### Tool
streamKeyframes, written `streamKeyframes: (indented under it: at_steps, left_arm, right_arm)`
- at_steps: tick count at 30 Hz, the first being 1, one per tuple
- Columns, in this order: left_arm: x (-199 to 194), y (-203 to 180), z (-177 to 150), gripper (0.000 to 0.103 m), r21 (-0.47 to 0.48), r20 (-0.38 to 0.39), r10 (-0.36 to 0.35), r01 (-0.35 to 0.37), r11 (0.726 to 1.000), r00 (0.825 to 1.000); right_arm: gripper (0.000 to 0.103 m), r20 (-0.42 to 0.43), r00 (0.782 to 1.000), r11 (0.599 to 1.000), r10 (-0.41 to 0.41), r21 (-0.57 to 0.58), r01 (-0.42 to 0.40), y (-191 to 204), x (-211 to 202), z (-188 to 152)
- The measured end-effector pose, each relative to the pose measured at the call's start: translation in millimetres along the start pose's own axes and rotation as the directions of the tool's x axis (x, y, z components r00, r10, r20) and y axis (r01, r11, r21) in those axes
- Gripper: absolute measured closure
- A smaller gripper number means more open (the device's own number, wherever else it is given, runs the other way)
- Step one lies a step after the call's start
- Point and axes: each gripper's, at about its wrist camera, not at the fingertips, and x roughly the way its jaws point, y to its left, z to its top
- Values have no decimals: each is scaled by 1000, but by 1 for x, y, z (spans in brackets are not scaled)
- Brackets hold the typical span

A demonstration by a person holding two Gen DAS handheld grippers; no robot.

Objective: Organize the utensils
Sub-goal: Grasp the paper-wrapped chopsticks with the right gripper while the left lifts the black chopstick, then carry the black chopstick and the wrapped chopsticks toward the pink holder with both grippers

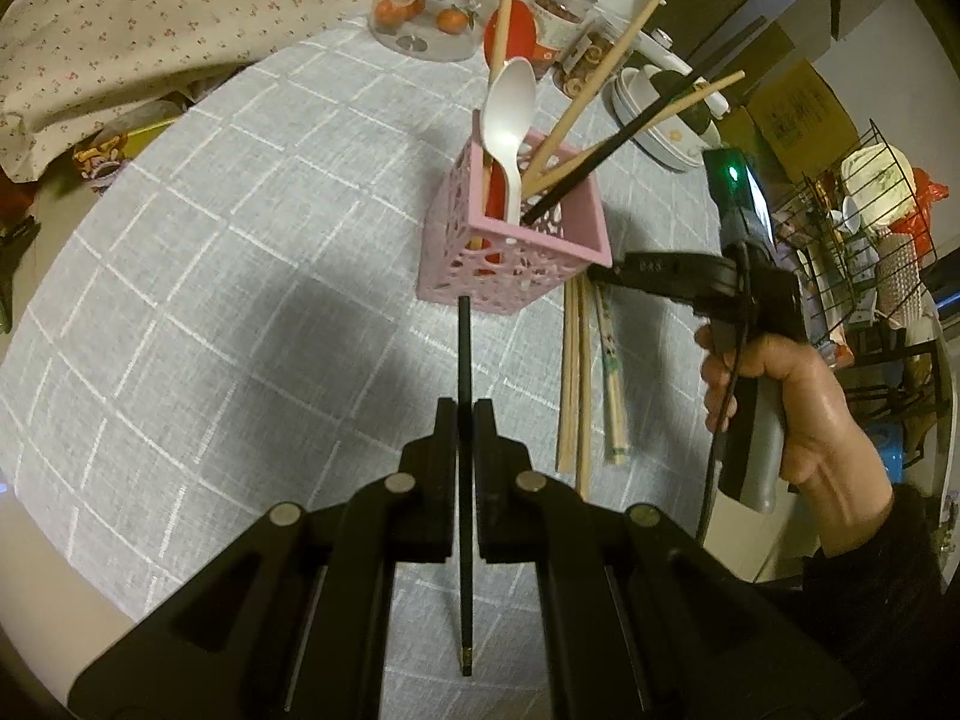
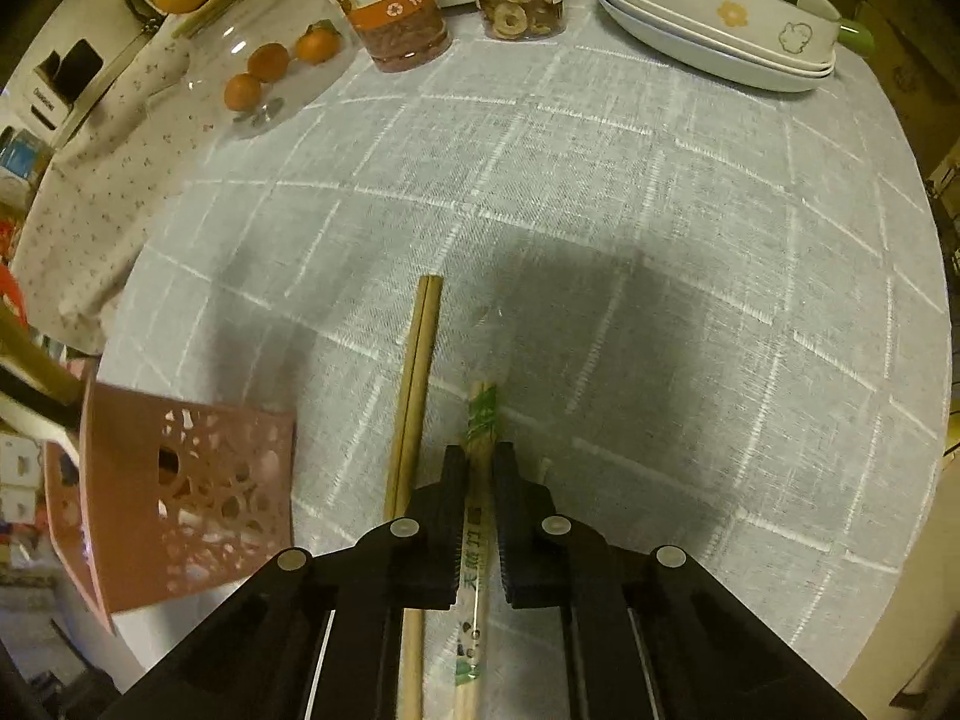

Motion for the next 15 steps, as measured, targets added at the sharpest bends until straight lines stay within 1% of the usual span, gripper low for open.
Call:
streamKeyframes:
  at_steps: [2, 4, 6, 12, 15]
  left_arm:
    - [-2, 0, 2, 97, -4, 16, 5, -5, 1000, 1000]
    - [-4, 1, 3, 97, -8, 30, 2, -1, 1000, 1000]
    - [-10, -1, 4, 97, -9, 50, -7, 7, 1000, 999]
    - [-30, -17, 3, 97, 31, 129, -14, 10, 999, 992]
    - [-39, -27, 0, 97, 56, 162, -21, 12, 998, 987]
  right_arm:
    - [96, -1, 999, 999, 36, 37, -36, -8, -3, -3]
    - [98, 13, 999, 998, 38, 40, -39, -13, -11, -5]
    - [98, 37, 999, 999, 36, 19, -36, -14, -23, -8]
    - [98, 132, 988, 996, 77, -44, -72, -16, -77, -24]
    - [98, 184, 977, 992, 108, -86, -94, -12, -103, -34]
